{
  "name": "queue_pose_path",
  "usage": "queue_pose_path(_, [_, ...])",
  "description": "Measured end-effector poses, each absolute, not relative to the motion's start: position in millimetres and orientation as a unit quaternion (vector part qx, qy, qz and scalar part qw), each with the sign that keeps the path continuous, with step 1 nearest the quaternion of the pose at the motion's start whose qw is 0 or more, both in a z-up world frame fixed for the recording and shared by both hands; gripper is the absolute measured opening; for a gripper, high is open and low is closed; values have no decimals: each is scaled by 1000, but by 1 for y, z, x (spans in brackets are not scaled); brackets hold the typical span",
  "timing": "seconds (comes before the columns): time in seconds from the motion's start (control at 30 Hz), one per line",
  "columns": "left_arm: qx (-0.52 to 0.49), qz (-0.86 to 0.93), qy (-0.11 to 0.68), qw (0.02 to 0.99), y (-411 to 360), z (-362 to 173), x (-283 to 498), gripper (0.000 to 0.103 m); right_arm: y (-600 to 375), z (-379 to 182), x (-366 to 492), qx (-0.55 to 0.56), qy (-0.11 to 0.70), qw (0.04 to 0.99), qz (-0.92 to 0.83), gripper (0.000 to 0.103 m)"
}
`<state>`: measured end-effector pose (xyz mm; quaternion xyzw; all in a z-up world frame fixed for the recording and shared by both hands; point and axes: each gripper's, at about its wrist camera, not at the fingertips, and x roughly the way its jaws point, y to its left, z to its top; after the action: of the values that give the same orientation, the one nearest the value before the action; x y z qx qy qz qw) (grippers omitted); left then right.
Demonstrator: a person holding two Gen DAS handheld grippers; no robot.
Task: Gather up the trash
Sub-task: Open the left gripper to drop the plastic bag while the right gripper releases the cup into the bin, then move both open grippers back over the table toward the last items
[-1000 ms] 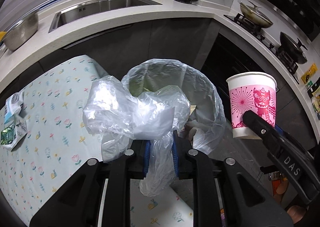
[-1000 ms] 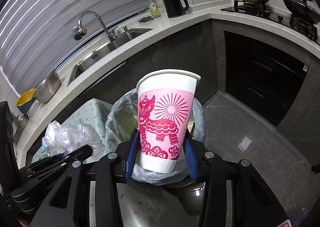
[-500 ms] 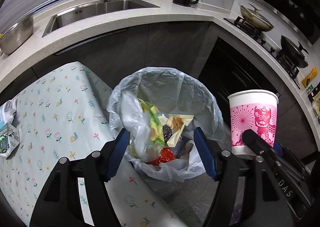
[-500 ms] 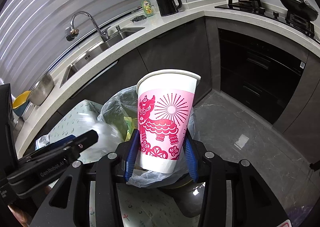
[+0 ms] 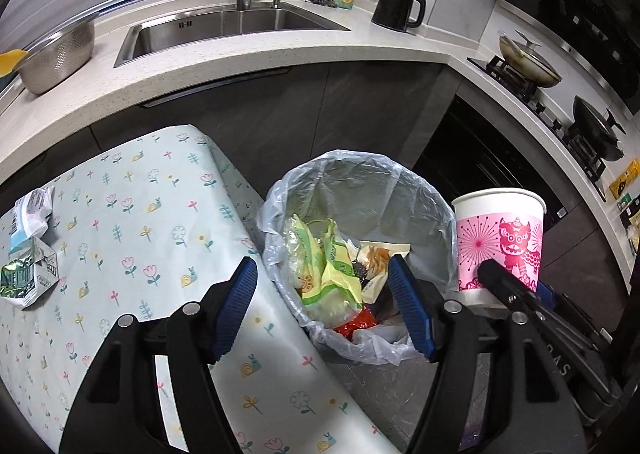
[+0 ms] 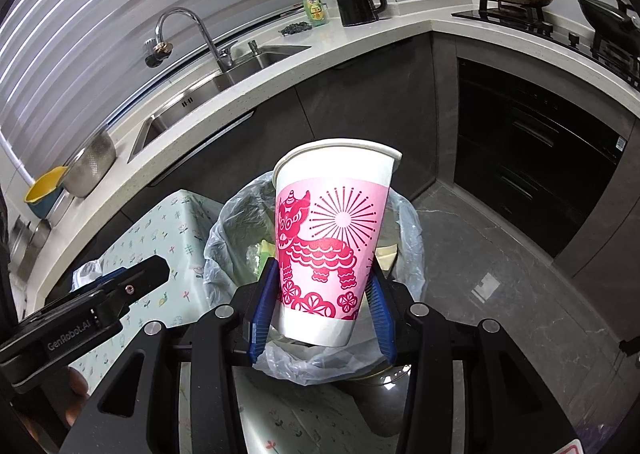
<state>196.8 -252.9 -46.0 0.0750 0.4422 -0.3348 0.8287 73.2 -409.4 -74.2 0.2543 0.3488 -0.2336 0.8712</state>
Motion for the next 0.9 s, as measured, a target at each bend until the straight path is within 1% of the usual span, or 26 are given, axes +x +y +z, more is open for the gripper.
queue_pose_path(0.23, [66,-312,446,836,-228,-51,206,65,-399,-71,103,228,356,876,-234,44])
queue_pose_path(0.3, [67,-304,448,838,-220,-53,209,69,-396,-70,109,224,355,876,-237,51])
queue_pose_path(0.37, [65,-297,447,842,-211,-54,212,70,-392,-68,114,219,353,878,-239,56])
queue_pose_path(0.47, [60,-287,448,844,-199,-55,216,70,-388,-65,119,218,350,880,-238,58])
queue_pose_path(0.9, [31,-251,449,857,-142,-52,228,70,-344,-38,128,200,334,897,-212,61])
